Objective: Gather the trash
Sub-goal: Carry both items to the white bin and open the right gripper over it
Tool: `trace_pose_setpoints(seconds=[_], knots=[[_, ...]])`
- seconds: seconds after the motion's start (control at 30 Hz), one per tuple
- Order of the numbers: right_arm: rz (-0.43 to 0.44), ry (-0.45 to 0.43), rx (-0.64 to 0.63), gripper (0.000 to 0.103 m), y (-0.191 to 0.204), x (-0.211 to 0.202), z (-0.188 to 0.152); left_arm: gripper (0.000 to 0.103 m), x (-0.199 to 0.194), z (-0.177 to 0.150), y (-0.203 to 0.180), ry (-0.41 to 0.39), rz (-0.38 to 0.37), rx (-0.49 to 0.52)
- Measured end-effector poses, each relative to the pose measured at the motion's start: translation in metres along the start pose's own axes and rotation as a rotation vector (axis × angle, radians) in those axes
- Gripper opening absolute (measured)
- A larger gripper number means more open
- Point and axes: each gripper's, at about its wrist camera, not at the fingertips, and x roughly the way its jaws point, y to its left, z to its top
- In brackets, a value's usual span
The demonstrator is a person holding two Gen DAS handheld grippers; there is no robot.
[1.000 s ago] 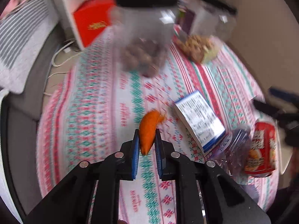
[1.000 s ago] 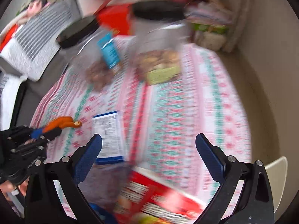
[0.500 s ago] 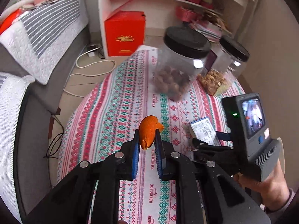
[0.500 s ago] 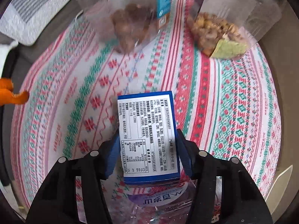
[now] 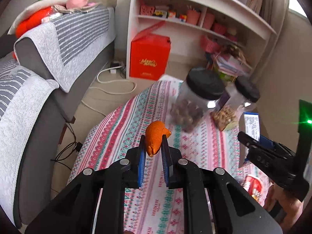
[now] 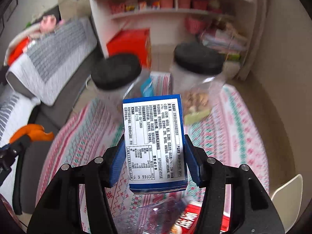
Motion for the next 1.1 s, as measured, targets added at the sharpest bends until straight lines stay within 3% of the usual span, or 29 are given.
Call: trace_pose_setpoints(seconds=[0.27, 0.5, 1.1], knots=[[-0.034, -0.145, 0.03, 0.053, -0.039, -0.048, -0.015, 0.015, -0.025, -0.01, -0.041, -0.109, 0.021, 0.049], [-0.069, -0.207, 0.047, 0.054, -0.072, -0.073, -0.032, 0.015, -0.036, -0.02, -0.081, -0.183, 0.036, 0.11], [-0.131, -0.265, 0.176, 0.054, -0.15, -0.104, -0.056, 0.015, -0.045, -0.044, -0.171, -0.24, -0.044, 0.225]])
